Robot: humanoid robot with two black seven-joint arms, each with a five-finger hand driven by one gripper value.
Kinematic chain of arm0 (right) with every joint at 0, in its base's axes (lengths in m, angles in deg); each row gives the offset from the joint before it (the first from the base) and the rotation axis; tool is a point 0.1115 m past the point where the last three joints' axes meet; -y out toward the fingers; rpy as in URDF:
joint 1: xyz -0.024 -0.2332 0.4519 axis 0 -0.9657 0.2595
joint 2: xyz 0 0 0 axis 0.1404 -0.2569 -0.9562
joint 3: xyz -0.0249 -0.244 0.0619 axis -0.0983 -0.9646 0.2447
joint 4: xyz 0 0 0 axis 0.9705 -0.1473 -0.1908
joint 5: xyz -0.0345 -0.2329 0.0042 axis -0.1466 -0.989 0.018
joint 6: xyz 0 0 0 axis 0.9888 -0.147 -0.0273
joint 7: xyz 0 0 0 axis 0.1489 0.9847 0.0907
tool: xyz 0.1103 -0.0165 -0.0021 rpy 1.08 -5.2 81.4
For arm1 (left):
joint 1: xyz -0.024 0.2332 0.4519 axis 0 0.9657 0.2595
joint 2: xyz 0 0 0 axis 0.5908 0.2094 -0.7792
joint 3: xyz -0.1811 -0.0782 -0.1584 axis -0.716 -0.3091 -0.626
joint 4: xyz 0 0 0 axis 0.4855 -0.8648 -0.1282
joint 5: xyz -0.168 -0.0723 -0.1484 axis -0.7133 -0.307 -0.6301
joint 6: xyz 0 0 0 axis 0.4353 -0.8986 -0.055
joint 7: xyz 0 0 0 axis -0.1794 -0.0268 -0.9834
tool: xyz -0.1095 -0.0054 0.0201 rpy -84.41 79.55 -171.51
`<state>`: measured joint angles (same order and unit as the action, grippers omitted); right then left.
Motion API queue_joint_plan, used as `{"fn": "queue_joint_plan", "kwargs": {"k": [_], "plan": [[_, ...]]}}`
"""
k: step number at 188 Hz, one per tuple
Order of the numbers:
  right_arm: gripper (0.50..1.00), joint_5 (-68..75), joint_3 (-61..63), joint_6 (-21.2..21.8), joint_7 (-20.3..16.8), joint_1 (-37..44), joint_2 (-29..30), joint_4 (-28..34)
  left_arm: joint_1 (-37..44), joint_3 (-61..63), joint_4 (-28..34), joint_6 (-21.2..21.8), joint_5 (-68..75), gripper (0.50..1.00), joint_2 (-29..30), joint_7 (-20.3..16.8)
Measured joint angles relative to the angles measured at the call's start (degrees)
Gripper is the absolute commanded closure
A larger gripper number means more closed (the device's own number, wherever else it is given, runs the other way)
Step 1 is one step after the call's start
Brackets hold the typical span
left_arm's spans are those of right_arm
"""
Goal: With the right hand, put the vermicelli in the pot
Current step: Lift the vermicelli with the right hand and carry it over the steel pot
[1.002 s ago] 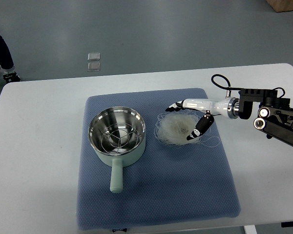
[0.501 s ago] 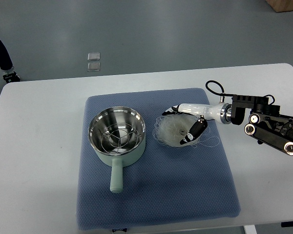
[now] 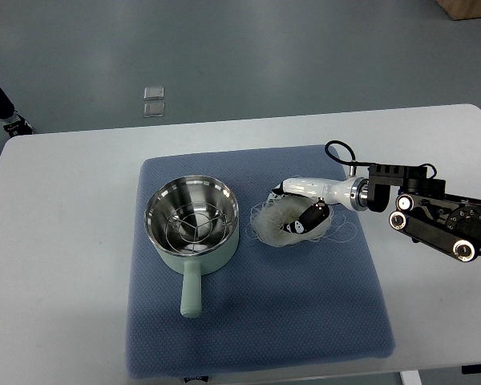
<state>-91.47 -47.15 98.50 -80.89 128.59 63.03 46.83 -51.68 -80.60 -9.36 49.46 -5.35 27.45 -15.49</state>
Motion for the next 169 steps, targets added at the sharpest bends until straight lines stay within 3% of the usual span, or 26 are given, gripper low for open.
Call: {"fn": "queue_joint_plan", "kwargs": {"k": [87,169], "plan": [[1.0,0.76,8.33,2.86,3.33,6.48,-1.12,0.95,-0.01,0.0,0.0,0.0,0.0,0.5,0.0,0.0],[1.0,4.21,10.42,4.36,3.17,14.21,5.72,4.81,-0.01,0.0,0.0,-0.03,0.0,0.5,0.0,0.0]]}}
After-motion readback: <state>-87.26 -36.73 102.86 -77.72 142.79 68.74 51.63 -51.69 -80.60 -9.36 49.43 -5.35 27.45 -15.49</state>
